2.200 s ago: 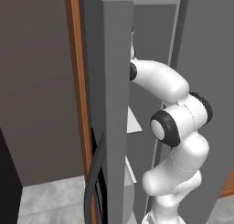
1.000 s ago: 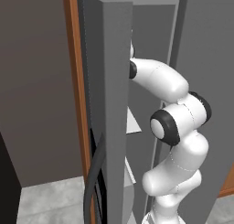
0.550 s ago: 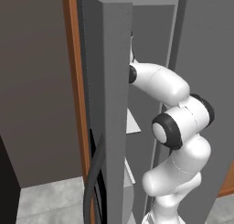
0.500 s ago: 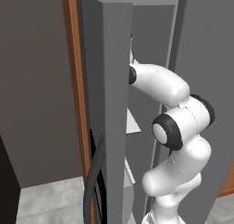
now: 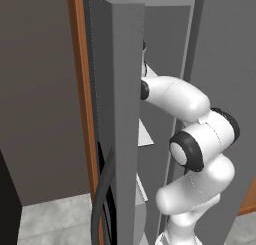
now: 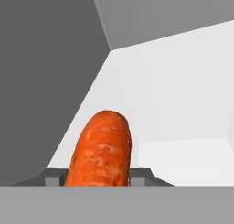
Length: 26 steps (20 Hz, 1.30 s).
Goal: Take the eggplant and carrot out of the freezer and place them in the tupperware container on the counter. Then put the tupperware containing the vegetables back in the freezer.
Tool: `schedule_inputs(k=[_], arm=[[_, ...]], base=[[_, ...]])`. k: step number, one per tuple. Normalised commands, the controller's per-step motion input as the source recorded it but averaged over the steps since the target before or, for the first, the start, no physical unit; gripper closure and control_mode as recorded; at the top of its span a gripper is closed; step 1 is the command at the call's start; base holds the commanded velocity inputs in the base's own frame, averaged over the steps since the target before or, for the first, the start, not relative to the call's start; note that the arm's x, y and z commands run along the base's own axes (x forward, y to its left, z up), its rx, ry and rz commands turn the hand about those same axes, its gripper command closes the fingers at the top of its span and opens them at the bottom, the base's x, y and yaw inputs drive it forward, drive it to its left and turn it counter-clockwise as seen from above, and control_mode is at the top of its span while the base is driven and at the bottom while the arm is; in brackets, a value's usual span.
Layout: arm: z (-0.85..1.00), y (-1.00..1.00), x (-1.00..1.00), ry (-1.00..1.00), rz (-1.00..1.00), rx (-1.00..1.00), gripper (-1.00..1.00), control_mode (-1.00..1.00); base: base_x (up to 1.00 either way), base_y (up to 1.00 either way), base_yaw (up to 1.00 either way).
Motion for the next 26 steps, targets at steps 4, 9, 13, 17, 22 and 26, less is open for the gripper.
schedule_inputs(k=[4,9,13,17,22,26], arm=[[0.06,0.0,-0.85,0.0,0.0,0.0,1.0,-1.0],[0.18,-0.22,-0.88,0.0,0.0,0.0,1.0,-1.0],[0.3,-0.57,-0.61,0.0,0.0,0.0,1.0,-1.0],[0.35,-0.62,-0.65,0.0,0.0,0.0,1.0,-1.0],[0.36,-0.36,-0.97,0.0,0.03,-0.01,1.0,-1.0],[0.31,-0.24,-1.0,0.0,0.02,-0.04,1.0,-1.0]], base=[[0.0,0.0,0.0],[0.0,0.0,0.0],[0.0,0.0,0.0],[0.0,0.0,0.0],[0.0,0.0,0.0],[0.0,0.0,0.0]])
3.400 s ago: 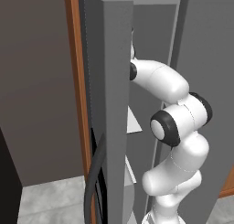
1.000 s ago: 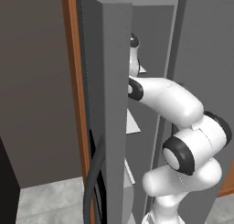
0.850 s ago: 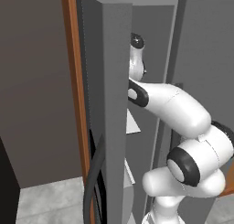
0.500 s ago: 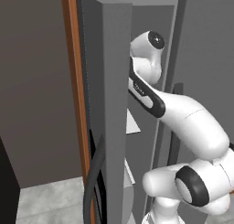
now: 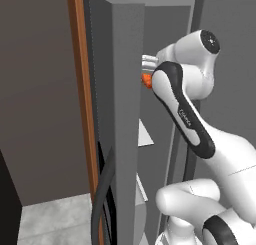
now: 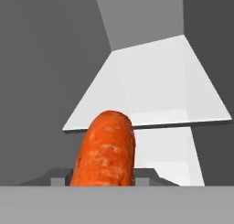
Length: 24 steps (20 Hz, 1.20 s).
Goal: Take the eggplant and carrot out of the freezer and place them in the tupperware container on the counter. Then put the tupperware containing the vegetables back in the freezer.
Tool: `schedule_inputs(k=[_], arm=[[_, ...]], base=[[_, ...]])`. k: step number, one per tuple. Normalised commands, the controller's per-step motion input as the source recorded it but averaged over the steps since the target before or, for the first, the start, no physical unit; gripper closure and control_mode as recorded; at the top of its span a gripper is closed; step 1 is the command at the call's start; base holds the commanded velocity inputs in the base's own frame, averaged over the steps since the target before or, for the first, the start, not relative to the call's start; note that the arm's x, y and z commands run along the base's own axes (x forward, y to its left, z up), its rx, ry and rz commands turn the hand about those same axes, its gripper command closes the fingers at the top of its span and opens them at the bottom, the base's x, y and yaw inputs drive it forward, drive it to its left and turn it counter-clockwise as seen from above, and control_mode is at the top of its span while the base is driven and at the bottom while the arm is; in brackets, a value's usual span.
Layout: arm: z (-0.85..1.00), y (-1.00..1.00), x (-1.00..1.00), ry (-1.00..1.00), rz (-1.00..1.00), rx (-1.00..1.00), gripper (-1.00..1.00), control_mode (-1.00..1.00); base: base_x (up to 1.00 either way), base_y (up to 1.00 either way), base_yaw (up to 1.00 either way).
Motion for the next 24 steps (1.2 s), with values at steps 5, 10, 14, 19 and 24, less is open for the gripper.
schedule_inputs(k=[5,10,14,19,24], arm=[[0.19,-0.26,-1.0,0.04,0.0,-0.07,1.0,-1.0],[0.01,-0.4,-0.79,0.14,0.0,-0.08,1.0,-1.0],[0.0,-0.38,-0.47,0.18,0.0,-0.08,1.0,-1.0],[0.0,-0.4,-0.2,0.16,0.0,-0.1,1.0,-1.0],[-0.05,-0.22,-0.36,0.03,0.0,-0.11,1.0,-1.0]], base=[[0.0,0.0,0.0],[0.0,0.0,0.0],[0.0,0.0,0.0],[0.0,0.0,0.0],[0.0,0.0,0.0]])
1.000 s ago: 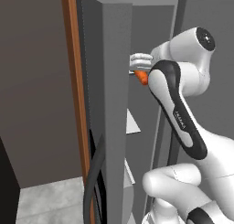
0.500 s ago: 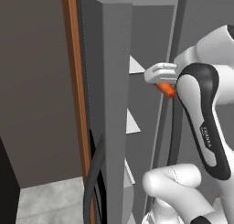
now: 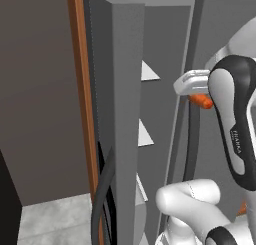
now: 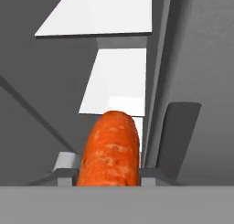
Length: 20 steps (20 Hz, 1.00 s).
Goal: Take the eggplant and carrot out of the freezer and place them in the tupperware container on the counter. Then put the tupperware containing the vegetables back in the freezer.
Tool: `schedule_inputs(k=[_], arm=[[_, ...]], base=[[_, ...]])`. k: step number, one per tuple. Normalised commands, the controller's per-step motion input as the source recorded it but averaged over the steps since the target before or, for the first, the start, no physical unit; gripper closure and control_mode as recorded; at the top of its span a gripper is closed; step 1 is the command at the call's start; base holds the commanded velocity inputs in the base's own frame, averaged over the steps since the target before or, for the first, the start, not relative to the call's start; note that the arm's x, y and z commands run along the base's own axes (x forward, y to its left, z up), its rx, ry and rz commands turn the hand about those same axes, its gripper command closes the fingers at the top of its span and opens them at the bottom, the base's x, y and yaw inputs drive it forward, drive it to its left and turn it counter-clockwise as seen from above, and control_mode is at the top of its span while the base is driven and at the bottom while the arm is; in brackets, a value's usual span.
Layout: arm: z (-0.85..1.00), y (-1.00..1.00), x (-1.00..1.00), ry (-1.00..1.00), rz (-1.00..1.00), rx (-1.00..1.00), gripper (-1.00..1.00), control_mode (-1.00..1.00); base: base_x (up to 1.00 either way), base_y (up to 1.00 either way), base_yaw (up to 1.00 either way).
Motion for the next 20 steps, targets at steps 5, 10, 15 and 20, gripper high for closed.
schedule_inputs(k=[5,10,15,20], arm=[[-0.05,-0.01,-0.17,0.0,0.0,-0.02,1.0,1.0],[0.0,0.0,0.0,0.0,0.0,0.0,1.0,1.0],[0.0,0.0,0.0,0.0,0.0,0.0,1.0,1.0],[0.0,0.0,0.0,0.0,0.0,0.0,1.0,1.0]], base=[[-0.8,-0.09,-0.05],[-0.73,-0.75,-0.13],[0.02,-1.0,-0.07],[0.22,-1.0,0.0]])
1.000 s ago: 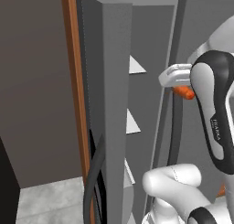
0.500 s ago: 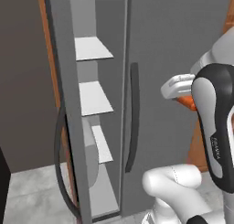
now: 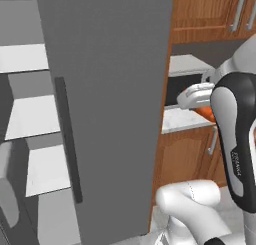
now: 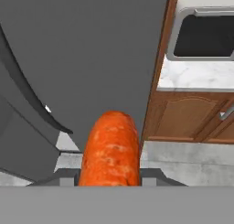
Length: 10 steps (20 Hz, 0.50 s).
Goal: Take the eggplant and carrot out of the freezer and place them in the tupperware container on the counter. Then put the tupperware containing the vegetables back in the freezer.
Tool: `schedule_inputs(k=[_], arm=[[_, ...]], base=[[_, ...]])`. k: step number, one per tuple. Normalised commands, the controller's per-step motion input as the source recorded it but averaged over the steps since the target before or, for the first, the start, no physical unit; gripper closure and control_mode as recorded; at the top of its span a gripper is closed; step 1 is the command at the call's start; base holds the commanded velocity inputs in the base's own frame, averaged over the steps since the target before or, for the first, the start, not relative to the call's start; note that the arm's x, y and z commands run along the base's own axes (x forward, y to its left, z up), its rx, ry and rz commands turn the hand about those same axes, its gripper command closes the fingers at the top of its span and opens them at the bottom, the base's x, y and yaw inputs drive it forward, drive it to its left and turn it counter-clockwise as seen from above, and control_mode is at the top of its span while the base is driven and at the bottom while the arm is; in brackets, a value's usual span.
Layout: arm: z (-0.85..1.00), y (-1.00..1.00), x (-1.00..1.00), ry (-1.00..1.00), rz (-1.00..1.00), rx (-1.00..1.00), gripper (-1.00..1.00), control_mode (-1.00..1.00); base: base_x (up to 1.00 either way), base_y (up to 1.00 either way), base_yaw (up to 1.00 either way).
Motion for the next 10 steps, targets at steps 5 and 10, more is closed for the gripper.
schedule_inputs(k=[5,10], arm=[[0.0,0.0,0.0,0.0,0.0,0.0,1.0,1.0],[0.0,0.0,0.0,0.0,0.0,0.0,1.0,1.0]], base=[[0.27,-1.0,0.0],[0.54,-1.0,0.01]])
